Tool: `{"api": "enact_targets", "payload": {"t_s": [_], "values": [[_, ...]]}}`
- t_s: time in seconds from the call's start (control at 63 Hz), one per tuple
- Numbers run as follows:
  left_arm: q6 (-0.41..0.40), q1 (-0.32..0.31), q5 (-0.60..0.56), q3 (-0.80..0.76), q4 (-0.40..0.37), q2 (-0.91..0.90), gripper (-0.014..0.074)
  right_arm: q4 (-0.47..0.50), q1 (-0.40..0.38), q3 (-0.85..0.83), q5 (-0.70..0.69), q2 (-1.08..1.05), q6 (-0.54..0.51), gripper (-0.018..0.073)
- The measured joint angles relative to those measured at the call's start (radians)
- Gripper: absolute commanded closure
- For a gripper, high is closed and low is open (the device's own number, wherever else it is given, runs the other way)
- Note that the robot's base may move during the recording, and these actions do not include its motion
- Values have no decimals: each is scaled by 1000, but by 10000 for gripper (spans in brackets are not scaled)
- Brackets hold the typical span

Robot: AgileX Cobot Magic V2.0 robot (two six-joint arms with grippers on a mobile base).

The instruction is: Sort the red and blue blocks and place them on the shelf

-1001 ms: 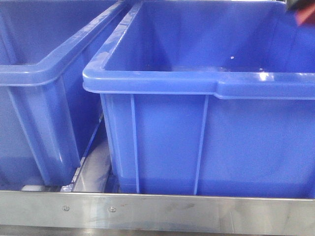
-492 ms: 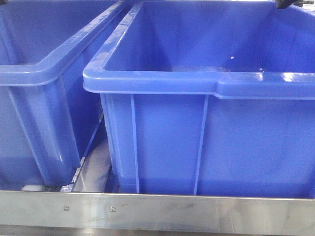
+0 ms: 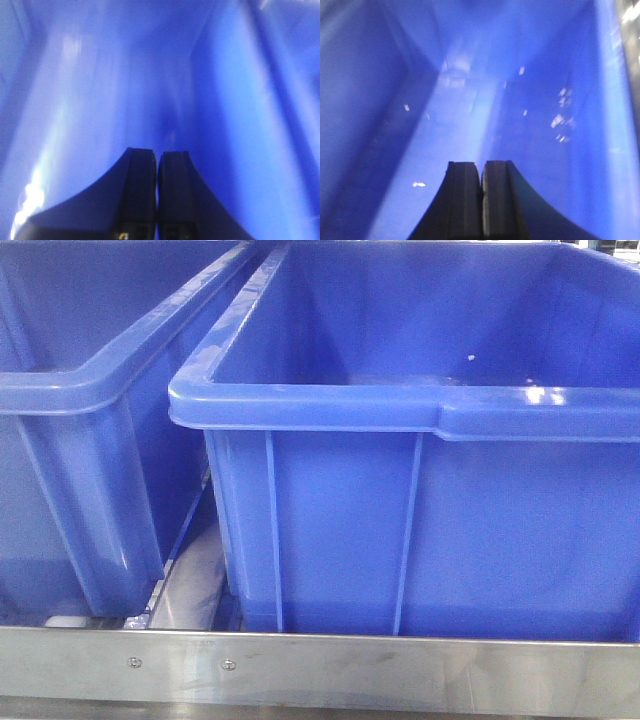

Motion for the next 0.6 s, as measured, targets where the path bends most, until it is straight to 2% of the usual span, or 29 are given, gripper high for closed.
{"api": "enact_targets", "payload": {"t_s": [0.238,0.604], "values": [[0,0,26,50,41,-180,461,-27,0,23,144,-176,0,490],[0,0,78,271,56,-501,461,-83,0,113,360,-489,0,490]]}}
